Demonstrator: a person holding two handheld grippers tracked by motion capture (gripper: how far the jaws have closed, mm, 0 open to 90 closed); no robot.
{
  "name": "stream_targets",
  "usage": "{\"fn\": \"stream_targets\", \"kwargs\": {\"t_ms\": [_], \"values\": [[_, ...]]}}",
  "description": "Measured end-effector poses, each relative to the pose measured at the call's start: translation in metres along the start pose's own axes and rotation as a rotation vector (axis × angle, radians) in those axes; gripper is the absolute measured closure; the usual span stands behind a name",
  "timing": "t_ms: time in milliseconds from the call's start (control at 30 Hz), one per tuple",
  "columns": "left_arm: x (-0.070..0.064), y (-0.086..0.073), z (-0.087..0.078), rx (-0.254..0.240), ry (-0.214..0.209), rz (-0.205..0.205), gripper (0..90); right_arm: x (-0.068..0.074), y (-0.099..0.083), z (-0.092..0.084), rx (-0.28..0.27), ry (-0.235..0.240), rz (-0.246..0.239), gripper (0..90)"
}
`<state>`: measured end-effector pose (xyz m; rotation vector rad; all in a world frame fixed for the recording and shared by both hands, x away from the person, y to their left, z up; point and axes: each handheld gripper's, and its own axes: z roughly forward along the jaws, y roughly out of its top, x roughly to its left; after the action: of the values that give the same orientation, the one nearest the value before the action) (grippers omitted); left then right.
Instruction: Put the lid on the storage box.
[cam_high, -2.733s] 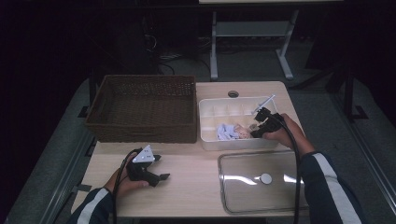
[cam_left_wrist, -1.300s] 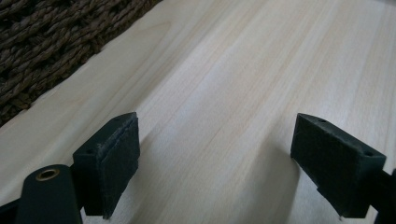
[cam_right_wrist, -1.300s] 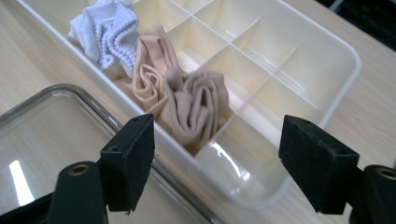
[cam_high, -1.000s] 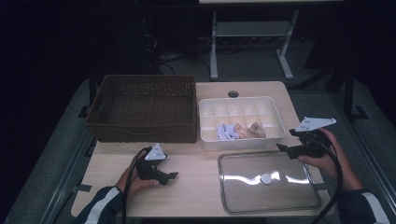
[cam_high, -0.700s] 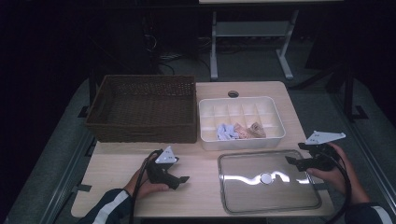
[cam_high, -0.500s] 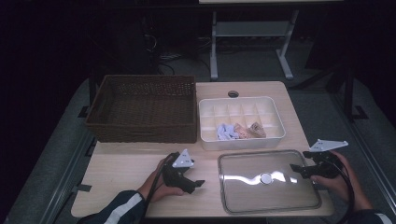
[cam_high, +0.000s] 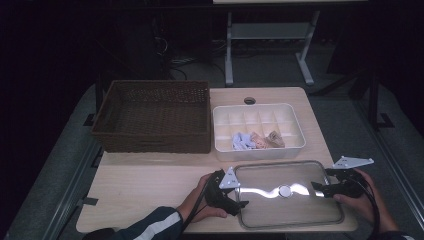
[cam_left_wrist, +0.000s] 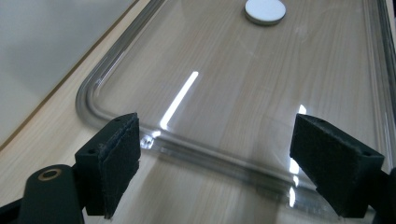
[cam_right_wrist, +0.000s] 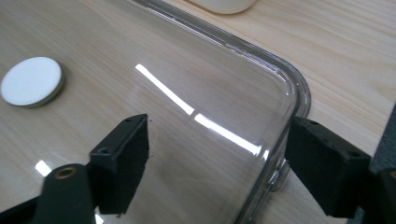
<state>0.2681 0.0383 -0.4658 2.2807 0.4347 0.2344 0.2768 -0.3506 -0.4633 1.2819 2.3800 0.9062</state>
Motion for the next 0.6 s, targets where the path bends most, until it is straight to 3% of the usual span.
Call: {"fn": "stream_targets", "kwargs": {"t_ms": [100,300,400,500,600], "values": [[-0.001,0.002,0.003,0.001,0.026,0.014,15.4,-0.001,0.000,0.001,-0.009,-0.018,0.004,18.8],[0.008,-0.003,0.006,0.001,0.020,-0.027,15.4,-0.002,-0.001,0.005,-0.029,0.011,0.028,16.8],[0.017,-0.006,0.004,-0.005,0.074,-0.035,15.6,-0.002,-0.001,0.005,-0.032,0.014,0.022,17.0],[0.023,-0.008,0.004,-0.011,0.065,-0.060,17.9,-0.004,0.000,0.004,-0.022,0.005,0.021,16.9],[0.024,-0.007,0.004,-0.006,0.056,-0.068,18.5,-0.011,-0.001,0.002,-0.013,-0.034,0.028,17.0]]}}
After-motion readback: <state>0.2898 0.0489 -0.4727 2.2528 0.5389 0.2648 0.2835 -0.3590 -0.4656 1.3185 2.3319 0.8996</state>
